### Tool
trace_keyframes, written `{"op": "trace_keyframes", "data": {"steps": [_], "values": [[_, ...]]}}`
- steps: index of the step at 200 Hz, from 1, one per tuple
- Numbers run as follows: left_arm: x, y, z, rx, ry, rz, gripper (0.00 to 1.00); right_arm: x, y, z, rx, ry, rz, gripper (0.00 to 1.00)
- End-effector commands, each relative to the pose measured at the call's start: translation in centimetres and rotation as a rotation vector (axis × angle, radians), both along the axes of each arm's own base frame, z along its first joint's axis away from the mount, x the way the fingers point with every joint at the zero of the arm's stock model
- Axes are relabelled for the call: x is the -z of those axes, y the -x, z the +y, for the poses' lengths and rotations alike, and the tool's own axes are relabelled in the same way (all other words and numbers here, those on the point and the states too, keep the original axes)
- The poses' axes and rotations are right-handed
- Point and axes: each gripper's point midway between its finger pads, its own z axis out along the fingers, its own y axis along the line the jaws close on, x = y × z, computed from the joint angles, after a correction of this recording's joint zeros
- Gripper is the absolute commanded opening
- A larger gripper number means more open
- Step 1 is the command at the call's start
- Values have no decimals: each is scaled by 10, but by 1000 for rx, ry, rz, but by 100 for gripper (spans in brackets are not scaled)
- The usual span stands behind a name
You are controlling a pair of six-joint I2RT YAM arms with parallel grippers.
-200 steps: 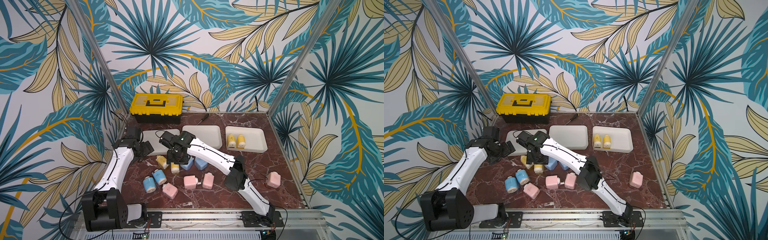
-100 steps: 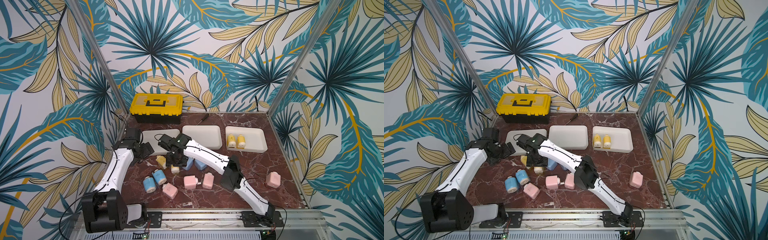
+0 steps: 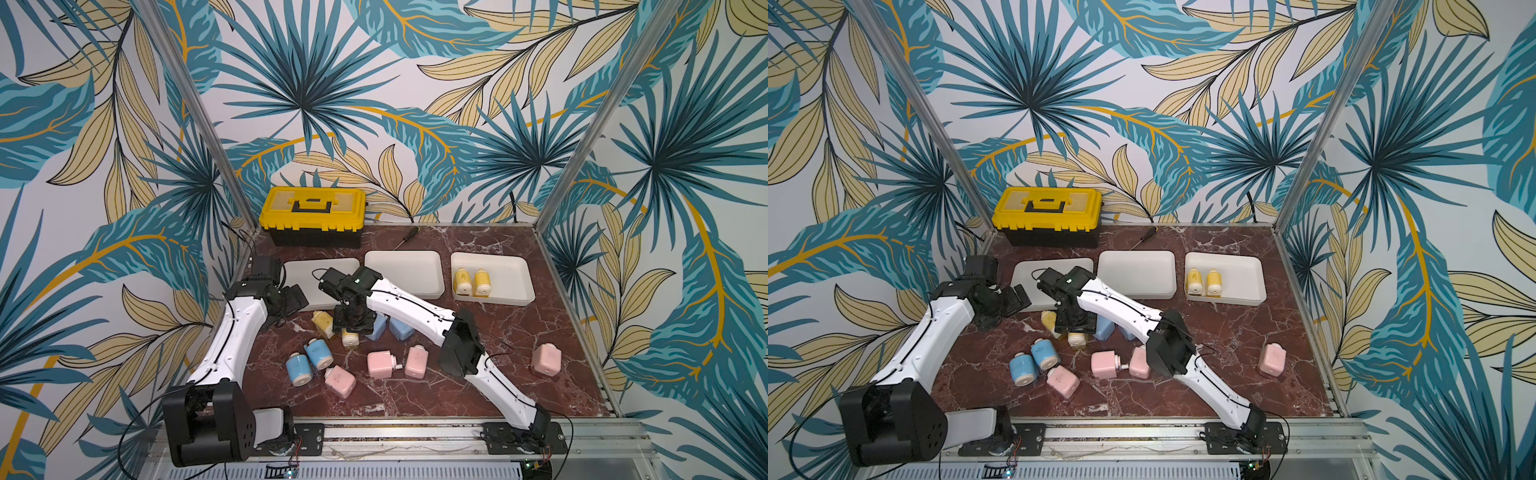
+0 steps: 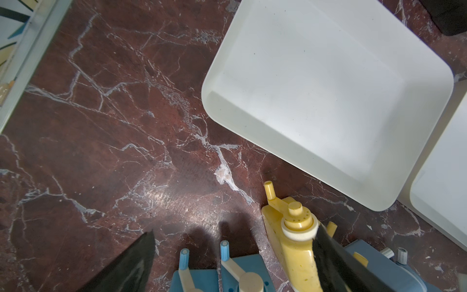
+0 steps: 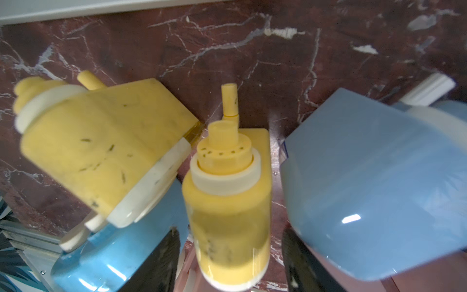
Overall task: Place the pencil sharpeners by color into the storage box
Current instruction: Pick up the pencil sharpener from the center of the board.
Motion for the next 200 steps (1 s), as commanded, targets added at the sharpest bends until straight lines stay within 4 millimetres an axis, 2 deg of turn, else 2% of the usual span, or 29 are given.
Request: {"op": "trace_keyframes", "data": {"steps": [1,71,114,200], "values": [[6,2,3,2,-3,24,99,18,-3,0,16,16,29,66],[7,1,4,3,-2,27,99,31,-4,-1,21,22,59,60],[5,1,4,3,-3,20,99,36,-2,-1,22,26,73,51],[5,2,4,0,1,19,99,25,4,-10,8,47,60,44]]}}
